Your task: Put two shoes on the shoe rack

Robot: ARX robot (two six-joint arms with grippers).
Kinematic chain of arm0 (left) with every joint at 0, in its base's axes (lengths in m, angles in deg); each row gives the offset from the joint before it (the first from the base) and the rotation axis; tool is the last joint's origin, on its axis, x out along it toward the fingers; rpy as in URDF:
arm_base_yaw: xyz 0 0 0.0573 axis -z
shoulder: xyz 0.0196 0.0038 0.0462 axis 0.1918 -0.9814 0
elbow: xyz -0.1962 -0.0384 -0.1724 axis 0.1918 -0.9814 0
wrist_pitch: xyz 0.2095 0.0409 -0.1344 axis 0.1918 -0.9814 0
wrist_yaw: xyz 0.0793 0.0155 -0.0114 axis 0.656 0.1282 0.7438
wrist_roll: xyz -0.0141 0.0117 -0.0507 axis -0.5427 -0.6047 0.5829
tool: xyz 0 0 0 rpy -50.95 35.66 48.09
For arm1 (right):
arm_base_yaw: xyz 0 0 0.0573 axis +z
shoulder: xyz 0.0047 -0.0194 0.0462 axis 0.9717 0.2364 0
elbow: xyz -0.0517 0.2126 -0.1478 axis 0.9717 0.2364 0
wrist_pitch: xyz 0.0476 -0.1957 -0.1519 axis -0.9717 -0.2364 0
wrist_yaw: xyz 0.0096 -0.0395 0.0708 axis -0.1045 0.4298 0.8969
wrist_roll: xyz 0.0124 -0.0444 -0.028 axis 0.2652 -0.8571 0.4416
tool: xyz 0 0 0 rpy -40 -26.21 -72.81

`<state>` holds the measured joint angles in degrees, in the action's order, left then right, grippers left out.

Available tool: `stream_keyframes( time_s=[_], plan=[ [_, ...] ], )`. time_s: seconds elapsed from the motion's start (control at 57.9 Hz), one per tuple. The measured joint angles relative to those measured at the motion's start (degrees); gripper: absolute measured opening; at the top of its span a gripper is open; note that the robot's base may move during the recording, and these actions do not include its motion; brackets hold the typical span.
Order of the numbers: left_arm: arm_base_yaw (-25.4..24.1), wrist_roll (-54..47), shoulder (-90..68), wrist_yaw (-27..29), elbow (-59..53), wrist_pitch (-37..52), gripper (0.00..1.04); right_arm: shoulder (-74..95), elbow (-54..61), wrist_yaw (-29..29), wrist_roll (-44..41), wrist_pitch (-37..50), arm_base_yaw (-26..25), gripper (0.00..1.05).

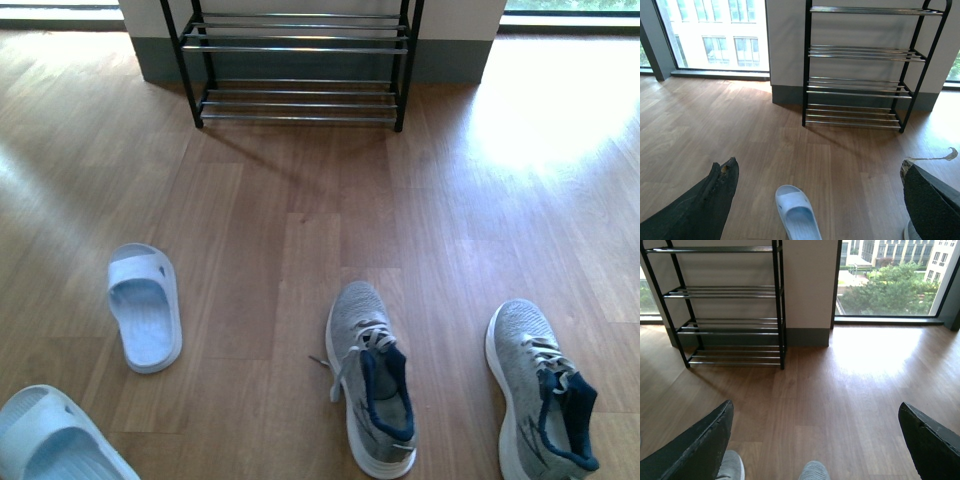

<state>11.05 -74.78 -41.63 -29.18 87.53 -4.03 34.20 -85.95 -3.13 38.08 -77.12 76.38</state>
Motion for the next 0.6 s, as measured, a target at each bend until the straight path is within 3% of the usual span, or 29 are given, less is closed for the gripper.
stream_keyframes(
  time_s=[0.604],
  plan=[
    [0.0, 0.0, 0.0, -0.13, 0.0, 0.0, 0.95, 0.0, 0.0, -0.17, 0.02, 0.0, 0.0, 0.96]
  ],
)
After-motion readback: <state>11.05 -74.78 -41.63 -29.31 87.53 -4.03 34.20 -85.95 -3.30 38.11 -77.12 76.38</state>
